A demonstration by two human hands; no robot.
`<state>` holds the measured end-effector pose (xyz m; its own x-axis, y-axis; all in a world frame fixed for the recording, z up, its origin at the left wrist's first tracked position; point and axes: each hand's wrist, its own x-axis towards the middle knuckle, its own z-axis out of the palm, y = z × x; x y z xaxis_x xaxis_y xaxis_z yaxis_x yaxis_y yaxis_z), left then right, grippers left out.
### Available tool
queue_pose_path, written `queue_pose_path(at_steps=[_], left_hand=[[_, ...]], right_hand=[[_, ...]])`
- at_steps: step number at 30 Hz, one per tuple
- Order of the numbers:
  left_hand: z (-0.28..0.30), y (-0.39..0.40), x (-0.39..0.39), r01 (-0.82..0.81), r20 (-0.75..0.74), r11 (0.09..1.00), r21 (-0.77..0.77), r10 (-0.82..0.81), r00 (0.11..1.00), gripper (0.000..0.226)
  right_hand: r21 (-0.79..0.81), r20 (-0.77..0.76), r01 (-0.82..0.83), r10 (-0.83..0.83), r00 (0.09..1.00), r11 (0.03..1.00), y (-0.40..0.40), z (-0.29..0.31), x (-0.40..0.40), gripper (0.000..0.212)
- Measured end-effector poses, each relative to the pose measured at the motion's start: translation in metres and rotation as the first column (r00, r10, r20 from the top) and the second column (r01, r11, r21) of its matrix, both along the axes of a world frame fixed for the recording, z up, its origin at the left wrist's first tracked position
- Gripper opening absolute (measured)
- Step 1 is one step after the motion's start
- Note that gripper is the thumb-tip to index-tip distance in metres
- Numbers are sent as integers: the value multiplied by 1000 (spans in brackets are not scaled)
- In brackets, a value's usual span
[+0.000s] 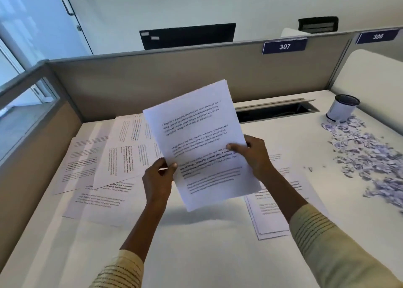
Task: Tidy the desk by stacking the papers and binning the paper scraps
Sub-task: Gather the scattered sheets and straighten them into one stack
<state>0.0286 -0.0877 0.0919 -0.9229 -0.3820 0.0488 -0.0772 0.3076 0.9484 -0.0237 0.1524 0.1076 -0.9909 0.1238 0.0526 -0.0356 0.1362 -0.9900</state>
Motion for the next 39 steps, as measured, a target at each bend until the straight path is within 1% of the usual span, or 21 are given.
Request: queue_pose_path(at_steps=[3, 7, 10, 11, 14, 19, 22, 25, 27, 29, 32, 35, 38, 39], left_hand=[[-10, 42, -10, 74, 53, 992, 103, -80, 995, 13], [-29, 96, -17, 122, 149, 967, 223, -157, 976, 25], [-49, 130, -21, 160, 189, 951, 266, -215, 958, 30], [-55, 141, -22, 176, 202, 949, 261, -232, 951, 30], [-71, 166, -26, 208, 256, 956, 206, -258, 932, 28], [-94, 188, -29, 235, 345, 971, 47, -237, 908, 29], [-103, 194, -29, 240, 373, 970, -37, -209, 904, 25], [-102, 196, -29, 250, 391, 962, -106, -191, 900, 22], [-102, 195, -30, 261, 400, 952, -161, -179, 899, 29], [-102, 193, -30, 268, 392, 948, -171, -185, 901, 39], [-101, 189, -28, 292, 385, 943, -158, -213, 898, 46], [-97, 182, -25, 293, 366, 946, -142, -225, 903, 46], [-90, 167, -21, 282, 344, 953, -114, -228, 911, 41], [-88, 160, -20, 278, 334, 954, -109, -228, 915, 39]], right_hand=[[86, 48, 18, -22, 999, 996, 48, -3, 1, 22], [162, 162, 85, -111, 981, 983, 110, -32, 9, 32], [220, 220, 109, -158, 963, 969, 147, -56, 18, 56], [240, 232, 111, -168, 958, 964, 157, -64, 20, 59], [305, 262, 127, -211, 942, 944, 177, -78, 24, 43], [407, 290, 118, -251, 924, 906, 193, -100, 20, 33], [447, 307, 116, -274, 912, 887, 196, -108, 20, 41], [515, 282, 138, -319, 905, 846, 197, -115, 20, 55], [577, 272, 126, -336, 902, 807, 199, -119, 20, 63], [637, 248, 103, -330, 911, 764, 199, -120, 21, 61], [702, 202, 95, -326, 924, 706, 197, -117, 24, 48], [753, 191, 73, -323, 927, 654, 191, -113, 25, 38], [800, 158, 56, -301, 941, 597, 176, -106, 24, 35], [802, 142, 56, -281, 949, 595, 169, -104, 23, 34]])
